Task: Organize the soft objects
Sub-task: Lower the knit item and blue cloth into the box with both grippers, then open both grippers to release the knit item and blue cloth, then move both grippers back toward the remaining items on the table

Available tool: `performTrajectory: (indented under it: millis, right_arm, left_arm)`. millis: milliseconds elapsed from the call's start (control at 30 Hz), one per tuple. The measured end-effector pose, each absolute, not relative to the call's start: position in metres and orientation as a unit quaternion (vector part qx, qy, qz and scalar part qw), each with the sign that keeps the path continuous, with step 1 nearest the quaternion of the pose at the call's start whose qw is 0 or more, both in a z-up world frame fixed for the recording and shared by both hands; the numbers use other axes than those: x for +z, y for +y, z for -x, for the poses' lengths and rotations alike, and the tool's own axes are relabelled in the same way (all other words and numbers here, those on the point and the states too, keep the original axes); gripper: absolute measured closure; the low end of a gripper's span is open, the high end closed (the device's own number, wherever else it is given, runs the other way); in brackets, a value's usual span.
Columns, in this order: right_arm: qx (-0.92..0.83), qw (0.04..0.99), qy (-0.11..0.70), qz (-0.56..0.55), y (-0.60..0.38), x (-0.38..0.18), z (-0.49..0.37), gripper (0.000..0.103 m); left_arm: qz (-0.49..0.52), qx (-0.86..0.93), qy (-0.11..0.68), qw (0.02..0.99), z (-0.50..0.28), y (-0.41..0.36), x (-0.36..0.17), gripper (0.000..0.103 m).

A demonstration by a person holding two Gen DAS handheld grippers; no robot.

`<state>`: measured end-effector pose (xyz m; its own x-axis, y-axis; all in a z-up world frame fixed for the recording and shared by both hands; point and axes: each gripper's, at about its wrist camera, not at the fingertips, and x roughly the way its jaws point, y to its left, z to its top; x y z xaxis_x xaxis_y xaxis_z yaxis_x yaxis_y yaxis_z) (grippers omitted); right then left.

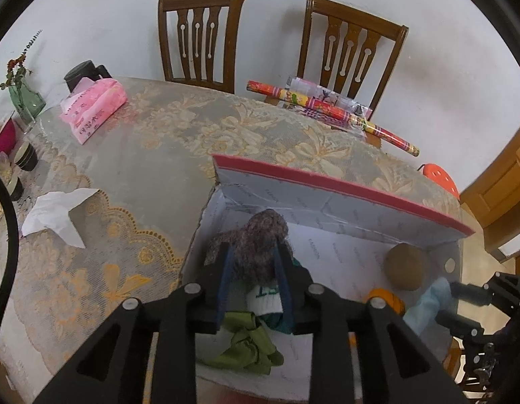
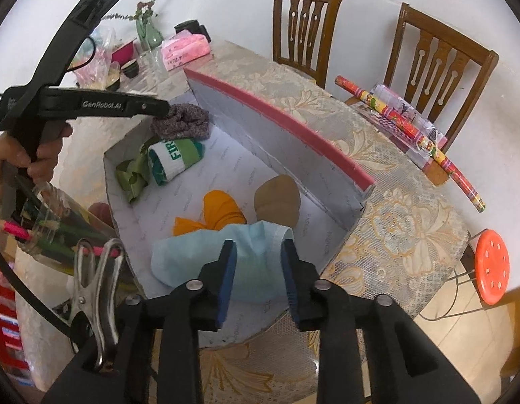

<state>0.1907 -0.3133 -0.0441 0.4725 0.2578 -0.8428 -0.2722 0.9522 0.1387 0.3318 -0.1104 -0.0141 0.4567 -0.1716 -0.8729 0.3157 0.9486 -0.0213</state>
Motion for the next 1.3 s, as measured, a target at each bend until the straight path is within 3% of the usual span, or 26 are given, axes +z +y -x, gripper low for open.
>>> performTrajectory:
  millis: [233, 900, 1300]
  right_arm:
    - [0.149, 0.87, 0.469, 0.009, -0.314, -0.032, -0.182, 0.06]
    - [0.166, 0.886, 0.434, 0.015, -0.295, -0.001, -0.122, 0.059]
    - [0.188, 0.884, 0.428, 0.022, -0.274, 0.003, -0.079, 0.059]
  left_arm:
    - [-0.052, -0.124, 0.495, 0.859, -0.317, -0.094, 0.002, 0.076]
    - [-0.009, -0.064, 0.48, 0.875, -0.223, -0.04, 0.038, 0.076]
    - [0.034, -0.033, 0.493, 0.869, -0.154, -0.008, 0.03, 0.076]
